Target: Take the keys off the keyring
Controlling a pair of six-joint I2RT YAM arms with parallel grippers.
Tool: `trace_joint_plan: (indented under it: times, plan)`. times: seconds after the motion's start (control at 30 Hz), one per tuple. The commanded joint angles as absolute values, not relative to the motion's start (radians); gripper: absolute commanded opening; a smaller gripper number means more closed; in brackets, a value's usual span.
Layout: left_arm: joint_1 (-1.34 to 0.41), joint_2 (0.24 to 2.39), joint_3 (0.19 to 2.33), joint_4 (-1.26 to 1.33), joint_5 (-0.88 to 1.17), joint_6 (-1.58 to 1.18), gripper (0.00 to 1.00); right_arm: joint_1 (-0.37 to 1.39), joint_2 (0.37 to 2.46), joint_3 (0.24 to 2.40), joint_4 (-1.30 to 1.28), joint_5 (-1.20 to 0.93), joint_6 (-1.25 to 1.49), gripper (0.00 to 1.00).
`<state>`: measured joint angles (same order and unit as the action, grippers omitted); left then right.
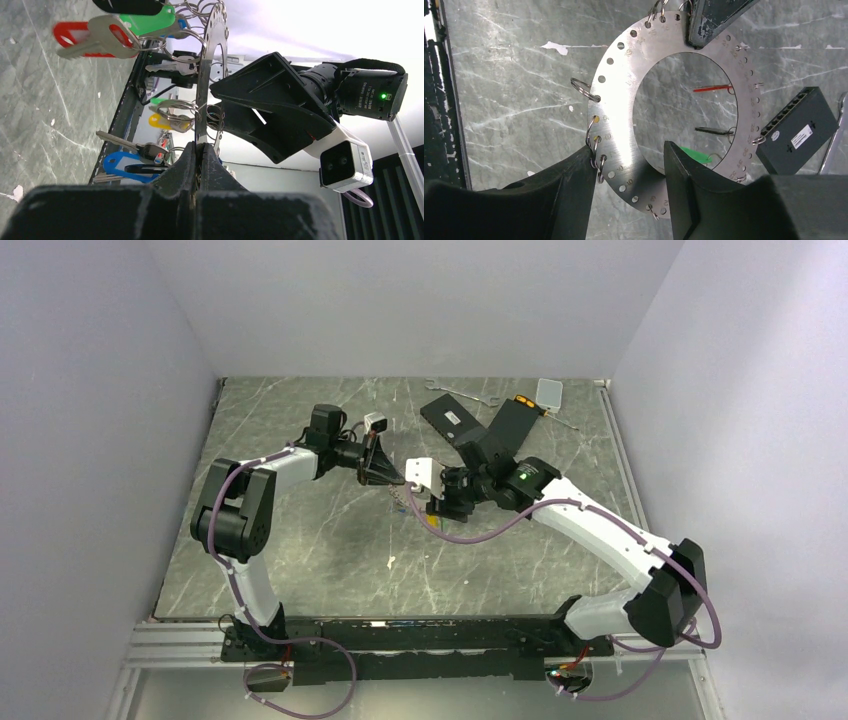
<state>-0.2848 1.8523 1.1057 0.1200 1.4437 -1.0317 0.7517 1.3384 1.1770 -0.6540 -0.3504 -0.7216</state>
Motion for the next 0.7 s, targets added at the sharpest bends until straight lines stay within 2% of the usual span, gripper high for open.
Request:
trace_joint_plan:
  times: [0.0,0.23,0.37,0.5,0.67]
  plan:
    - [-0.311,1.816,1.156,0.169,1.552,-1.018,0.0,0.756,1.302,1.189,-0.559,-0.311,-0.706,0.52]
    - [-0.324,1.825,1.175,0.117,1.574,-0.969,0.0,0.756,1.295,1.201,-0.593,-0.38,-0.726,0.41]
    - [-0.324,1.843,1.19,0.098,1.596,-0.953,0.0,0.758,1.289,1.211,-0.676,-0.446,-0.794,0.47]
    - [-0.327,1.842,1.196,0.051,1.593,-0.908,0.0,0.759,1.279,1.206,-0.696,-0.413,-0.833,0.48]
    - [-0.33,1.85,1.202,0.043,1.597,-0.905,0.0,0.766,1.283,1.206,-0.711,-0.4,-0.856,0.56]
